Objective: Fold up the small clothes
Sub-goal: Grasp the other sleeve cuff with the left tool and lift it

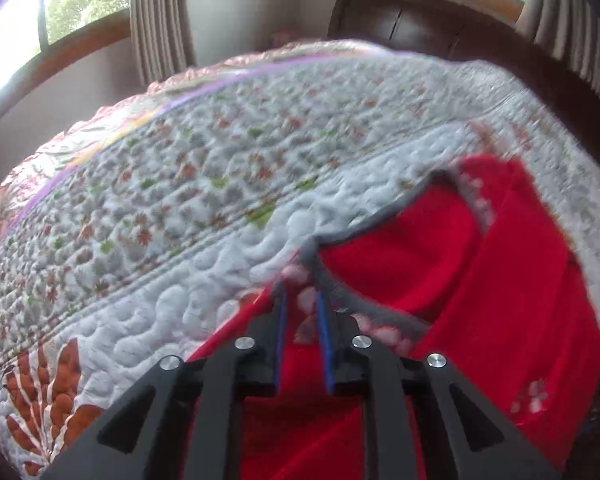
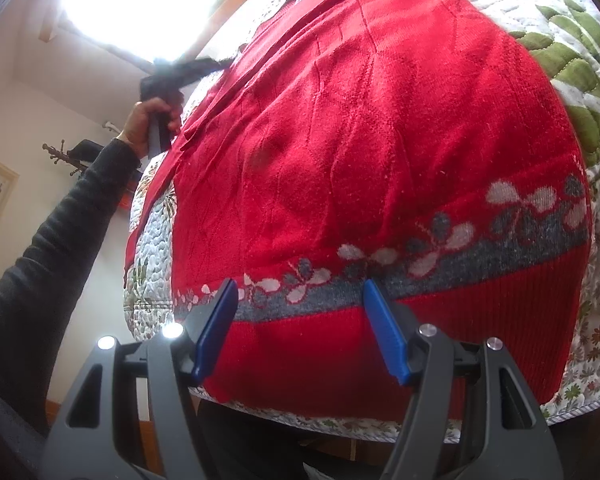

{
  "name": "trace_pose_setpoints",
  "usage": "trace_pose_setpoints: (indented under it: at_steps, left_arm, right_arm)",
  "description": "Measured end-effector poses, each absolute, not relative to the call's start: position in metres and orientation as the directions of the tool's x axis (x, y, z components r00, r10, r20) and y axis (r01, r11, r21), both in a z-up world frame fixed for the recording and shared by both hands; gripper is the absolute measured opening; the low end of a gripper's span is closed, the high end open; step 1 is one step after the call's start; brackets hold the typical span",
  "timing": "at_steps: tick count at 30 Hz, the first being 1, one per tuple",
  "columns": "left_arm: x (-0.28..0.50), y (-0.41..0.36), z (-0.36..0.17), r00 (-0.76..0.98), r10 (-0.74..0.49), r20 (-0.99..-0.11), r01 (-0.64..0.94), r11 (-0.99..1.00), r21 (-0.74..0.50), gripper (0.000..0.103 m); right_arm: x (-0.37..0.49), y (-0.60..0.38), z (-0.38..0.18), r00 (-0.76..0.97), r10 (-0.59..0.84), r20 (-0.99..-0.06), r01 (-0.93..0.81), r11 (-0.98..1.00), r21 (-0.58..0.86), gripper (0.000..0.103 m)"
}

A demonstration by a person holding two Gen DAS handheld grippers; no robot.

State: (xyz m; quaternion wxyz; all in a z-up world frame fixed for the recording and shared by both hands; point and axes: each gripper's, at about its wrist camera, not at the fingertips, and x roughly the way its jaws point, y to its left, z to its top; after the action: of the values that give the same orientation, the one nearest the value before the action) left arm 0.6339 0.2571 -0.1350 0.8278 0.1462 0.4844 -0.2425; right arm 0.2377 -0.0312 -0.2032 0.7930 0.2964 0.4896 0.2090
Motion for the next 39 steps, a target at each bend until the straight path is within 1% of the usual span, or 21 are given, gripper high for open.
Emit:
trace_pose_setpoints:
  at_steps: [1, 2, 4, 5, 6, 7, 9, 13, 15, 16, 19, 22, 26, 28, 31, 32, 34, 35, 36, 37, 39]
  left_arm:
    - [0.632, 0.262, -0.129, 0.423, -0.274, -0.864, 0.522, 0.853, -0.014, 0.016]
    - [0.628, 0.268, -0.119, 0.442, -0.288, -0.85, 0.503, 0.864, -0.031, 0.019]
    - [0.608, 0.293, -0.083, 0.52, -0.345, -0.781, 0.447, 0.889, -0.096, 0.05]
    - [0.589, 0.314, -0.06, 0.588, -0.371, -0.719, 0.408, 0.903, -0.133, 0.082]
    - [0.571, 0.335, -0.045, 0.638, -0.385, -0.667, 0.376, 0.912, -0.166, 0.098]
    - [0.548, 0.361, -0.032, 0.683, -0.397, -0.613, 0.342, 0.916, -0.212, 0.099]
    - [0.51, 0.414, -0.019, 0.71, -0.381, -0.592, 0.257, 0.923, -0.285, 0.099]
    - [0.405, 0.546, -0.033, 0.775, -0.224, -0.591, -0.064, 0.902, -0.426, 0.099]
    - [0.347, 0.612, -0.051, 0.794, -0.136, -0.592, -0.242, 0.823, -0.514, 0.099]
    - [0.322, 0.645, -0.062, 0.787, -0.103, -0.608, -0.33, 0.762, -0.557, 0.099]
    - [0.256, 0.712, -0.094, 0.775, -0.046, -0.63, -0.5, 0.564, -0.657, 0.099]
    - [0.232, 0.733, -0.114, 0.772, -0.048, -0.633, -0.535, 0.49, -0.689, 0.099]
    - [0.242, 0.746, -0.136, 0.791, -0.092, -0.605, -0.519, 0.422, -0.743, 0.099]
    - [0.25, 0.752, -0.146, 0.793, -0.09, -0.603, -0.525, 0.402, -0.751, 0.099]
    - [0.256, 0.755, -0.149, 0.804, -0.053, -0.593, -0.523, 0.413, -0.746, 0.098]
    - [0.254, 0.756, -0.151, 0.806, -0.044, -0.591, -0.527, 0.404, -0.748, 0.095]
    - [0.251, 0.76, -0.151, 0.799, -0.023, -0.601, -0.542, 0.406, -0.736, 0.084]
    - [0.251, 0.762, -0.152, 0.79, -0.02, -0.612, -0.55, 0.417, -0.724, 0.061]
    - [0.251, 0.764, -0.154, 0.785, -0.028, -0.619, -0.552, 0.422, -0.719, 0.041]
    - [0.251, 0.765, -0.155, 0.78, -0.024, -0.626, -0.56, 0.42, -0.714, 0.037]
    - [0.245, 0.771, -0.154, 0.776, -0.009, -0.63, -0.57, 0.419, -0.707, 0.016]
  right_arm:
    - [0.237, -0.031, -0.202, 0.435, 0.617, -0.656, -0.04, 0.741, 0.67, 0.065]
    - [0.235, -0.03, -0.199, 0.437, 0.615, -0.656, -0.039, 0.742, 0.669, 0.066]
    - [0.23, -0.03, -0.192, 0.448, 0.615, -0.649, -0.052, 0.743, 0.668, 0.067]
    - [0.227, -0.03, -0.187, 0.457, 0.614, -0.644, -0.063, 0.744, 0.665, 0.068]
    - [0.224, -0.03, -0.184, 0.463, 0.616, -0.638, -0.069, 0.742, 0.666, 0.069]
    - [0.222, -0.03, -0.181, 0.466, 0.621, -0.63, -0.074, 0.737, 0.672, 0.07]
    - [0.216, -0.029, -0.175, 0.47, 0.636, -0.612, -0.09, 0.724, 0.683, 0.072]
    - [0.205, -0.017, -0.161, 0.461, 0.666, -0.587, -0.149, 0.71, 0.689, 0.072]
    - [0.198, -0.011, -0.155, 0.454, 0.683, -0.573, -0.179, 0.699, 0.692, 0.072]
    - [0.196, -0.006, -0.153, 0.447, 0.687, -0.573, -0.191, 0.699, 0.69, 0.072]
    - [0.19, 0.006, -0.149, 0.42, 0.703, -0.574, -0.213, 0.692, 0.69, 0.072]
    - [0.181, 0.016, -0.139, 0.418, 0.709, -0.568, -0.245, 0.69, 0.681, 0.072]
    - [0.167, 0.024, -0.128, 0.422, 0.71, -0.564, -0.266, 0.692, 0.672, 0.072]
    - [0.163, 0.028, -0.124, 0.423, 0.705, -0.569, -0.268, 0.698, 0.664, 0.072]
    - [0.159, 0.032, -0.118, 0.427, 0.697, -0.576, -0.277, 0.707, 0.65, 0.072]
    - [0.159, 0.034, -0.118, 0.427, 0.695, -0.578, -0.278, 0.709, 0.648, 0.072]
    - [0.161, 0.037, -0.118, 0.425, 0.693, -0.582, -0.28, 0.712, 0.644, 0.072]
    - [0.163, 0.04, -0.118, 0.422, 0.693, -0.585, -0.284, 0.714, 0.64, 0.072]
    - [0.166, 0.044, -0.119, 0.417, 0.693, -0.588, -0.289, 0.714, 0.638, 0.072]
    - [0.169, 0.047, -0.119, 0.411, 0.697, -0.588, -0.296, 0.712, 0.637, 0.072]
    - [0.175, 0.056, -0.117, 0.401, 0.706, -0.584, -0.318, 0.705, 0.634, 0.072]
